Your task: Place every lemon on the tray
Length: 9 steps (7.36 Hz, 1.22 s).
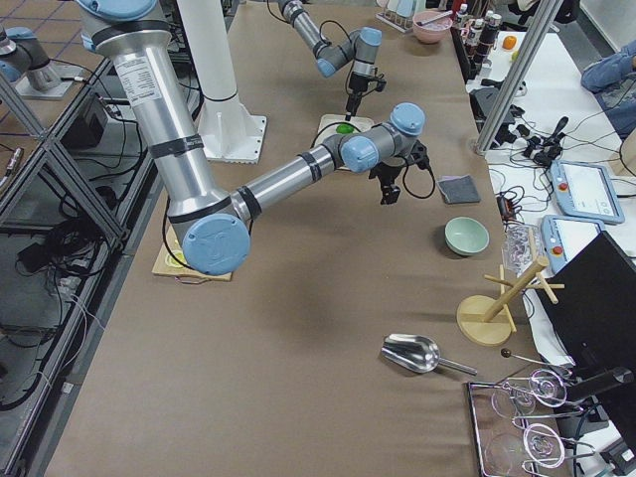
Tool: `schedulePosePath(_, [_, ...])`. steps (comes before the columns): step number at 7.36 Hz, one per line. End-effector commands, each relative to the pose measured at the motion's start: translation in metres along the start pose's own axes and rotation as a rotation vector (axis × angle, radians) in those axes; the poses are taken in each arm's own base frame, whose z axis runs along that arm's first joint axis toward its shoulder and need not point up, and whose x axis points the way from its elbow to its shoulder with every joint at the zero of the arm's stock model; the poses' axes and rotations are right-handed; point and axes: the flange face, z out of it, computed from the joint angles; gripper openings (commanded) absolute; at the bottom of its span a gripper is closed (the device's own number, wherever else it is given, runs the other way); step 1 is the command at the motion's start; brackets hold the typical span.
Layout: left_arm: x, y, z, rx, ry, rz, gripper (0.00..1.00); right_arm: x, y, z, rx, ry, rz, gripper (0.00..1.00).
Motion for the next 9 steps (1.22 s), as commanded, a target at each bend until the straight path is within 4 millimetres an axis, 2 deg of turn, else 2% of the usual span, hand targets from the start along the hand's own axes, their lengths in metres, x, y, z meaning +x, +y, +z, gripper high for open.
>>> schedulePosePath(1, [-0.065,-0.005,-0.101,0.128,-0.027,-0.049,0.98,0.069,0.033,-0.009,0.006,0.064,0.094,0.99])
schedulePosePath(2, [-0.079,0.0,-0.14,0.157,-0.065,-0.037,0.98,0.093,0.037,-0.015,0.013,0.093,0.122,0.99])
schedulePosePath(3, [-0.093,-0.005,-0.181,0.164,-0.147,0.045,0.98,0.127,0.043,-0.019,0.007,0.101,0.144,0.99])
schedulePosePath(4, [-0.104,-0.007,-0.223,0.158,-0.275,0.13,0.98,0.17,0.05,-0.026,0.008,0.099,0.224,0.99])
schedulePosePath(5, [-0.126,0.009,-0.254,0.136,-0.443,0.234,0.98,0.185,0.056,-0.036,0.006,0.11,0.273,0.99])
schedulePosePath(6, [-0.178,0.04,-0.252,0.062,-0.572,0.3,0.98,0.193,0.061,-0.048,-0.002,0.123,0.314,0.99])
schedulePosePath(8, [-0.291,0.09,-0.294,0.025,-0.649,0.167,0.98,0.217,0.077,-0.054,-0.001,0.129,0.323,0.99])
schedulePosePath(9, [-0.35,0.134,-0.304,-0.034,-0.672,0.152,0.98,0.228,0.083,-0.053,-0.006,0.137,0.342,0.99])
